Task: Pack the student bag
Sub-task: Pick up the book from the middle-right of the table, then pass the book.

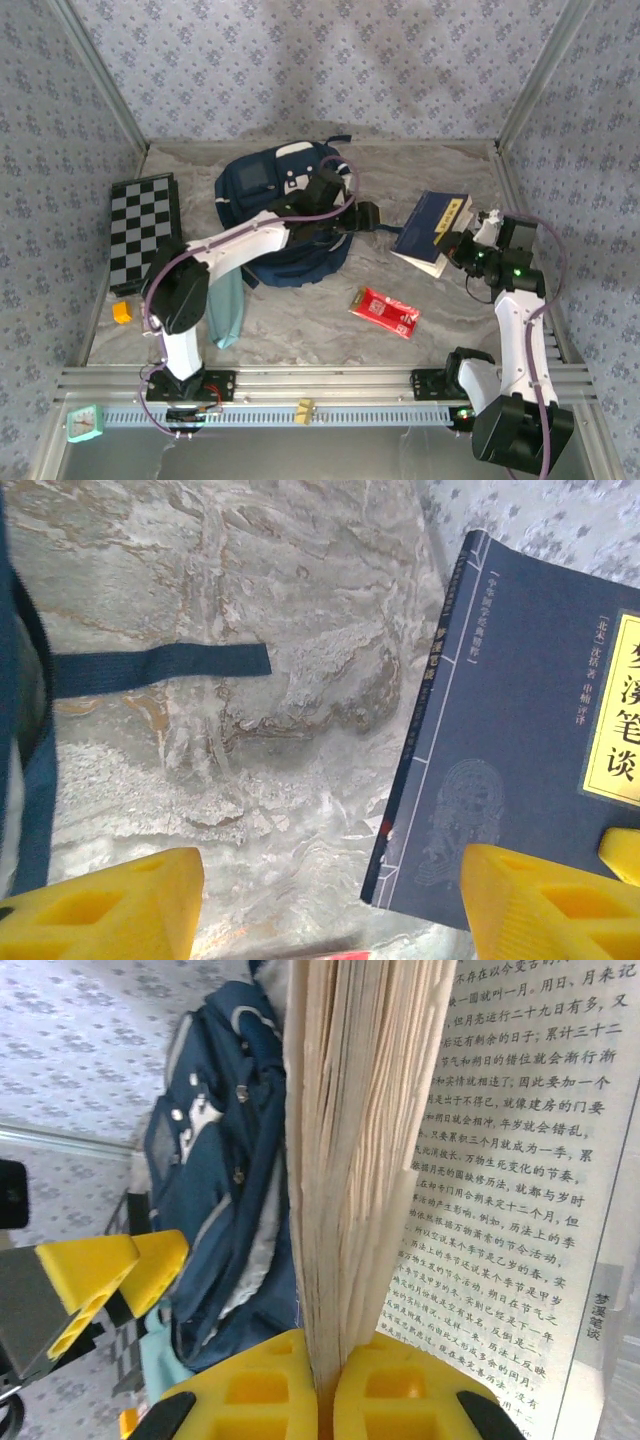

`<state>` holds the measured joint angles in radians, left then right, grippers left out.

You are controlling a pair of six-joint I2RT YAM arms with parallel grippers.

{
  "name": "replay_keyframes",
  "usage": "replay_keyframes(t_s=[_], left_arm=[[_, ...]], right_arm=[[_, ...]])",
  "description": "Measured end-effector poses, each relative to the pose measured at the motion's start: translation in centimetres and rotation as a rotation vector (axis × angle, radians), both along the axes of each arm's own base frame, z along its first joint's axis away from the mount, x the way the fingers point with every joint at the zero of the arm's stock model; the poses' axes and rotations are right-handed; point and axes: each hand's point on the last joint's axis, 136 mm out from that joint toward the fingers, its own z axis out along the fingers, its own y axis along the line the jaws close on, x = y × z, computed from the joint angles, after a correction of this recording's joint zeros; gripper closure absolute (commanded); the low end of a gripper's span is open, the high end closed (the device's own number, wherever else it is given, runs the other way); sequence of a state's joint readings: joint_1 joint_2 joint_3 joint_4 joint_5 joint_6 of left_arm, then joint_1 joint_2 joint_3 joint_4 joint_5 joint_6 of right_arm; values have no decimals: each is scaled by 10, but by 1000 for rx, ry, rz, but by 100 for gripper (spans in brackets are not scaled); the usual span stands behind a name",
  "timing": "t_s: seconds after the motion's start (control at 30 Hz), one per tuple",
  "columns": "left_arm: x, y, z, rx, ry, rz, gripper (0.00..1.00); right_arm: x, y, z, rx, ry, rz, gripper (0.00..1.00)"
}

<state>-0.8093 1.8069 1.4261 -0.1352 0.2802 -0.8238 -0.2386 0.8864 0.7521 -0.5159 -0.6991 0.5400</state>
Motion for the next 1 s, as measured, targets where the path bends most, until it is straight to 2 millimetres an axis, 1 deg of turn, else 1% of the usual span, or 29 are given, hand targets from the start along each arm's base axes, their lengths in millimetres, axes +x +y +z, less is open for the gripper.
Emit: replay_keyframes(t_s=[0.1, 0.2, 0.33, 0.43, 0.57, 0.67, 0.73, 0.87, 0.93, 1.0], left_arm=[[0, 8, 5, -43, 16, -1, 25], [4, 8, 12, -112, 41, -16, 23], [5, 6, 25, -198, 61, -44, 22], [2, 0, 35, -247, 62, -80, 22], [-3, -9, 41, -288, 73, -119, 26], [-7, -16, 40, -300, 88, -145, 33], [-11, -21, 43, -309, 90, -164, 38], [-15, -28, 54, -330, 76, -187, 51], [-14, -28, 54, -332, 75, -187, 55], [-14, -28, 54, -333, 78, -186, 62]], right_arm=[[2, 9, 12, 43, -32, 31, 100], [5, 18, 22, 89, -59, 58, 100], [7, 31, 35, 131, -97, 98, 100], [9, 39, 45, 159, -127, 126, 100], [10, 50, 56, 180, -165, 162, 100], [11, 58, 60, 190, -180, 190, 100], [12, 63, 60, 193, -179, 207, 100], [14, 64, 55, 194, -163, 211, 100], [16, 64, 53, 194, -161, 213, 100], [19, 64, 51, 194, -156, 214, 100]])
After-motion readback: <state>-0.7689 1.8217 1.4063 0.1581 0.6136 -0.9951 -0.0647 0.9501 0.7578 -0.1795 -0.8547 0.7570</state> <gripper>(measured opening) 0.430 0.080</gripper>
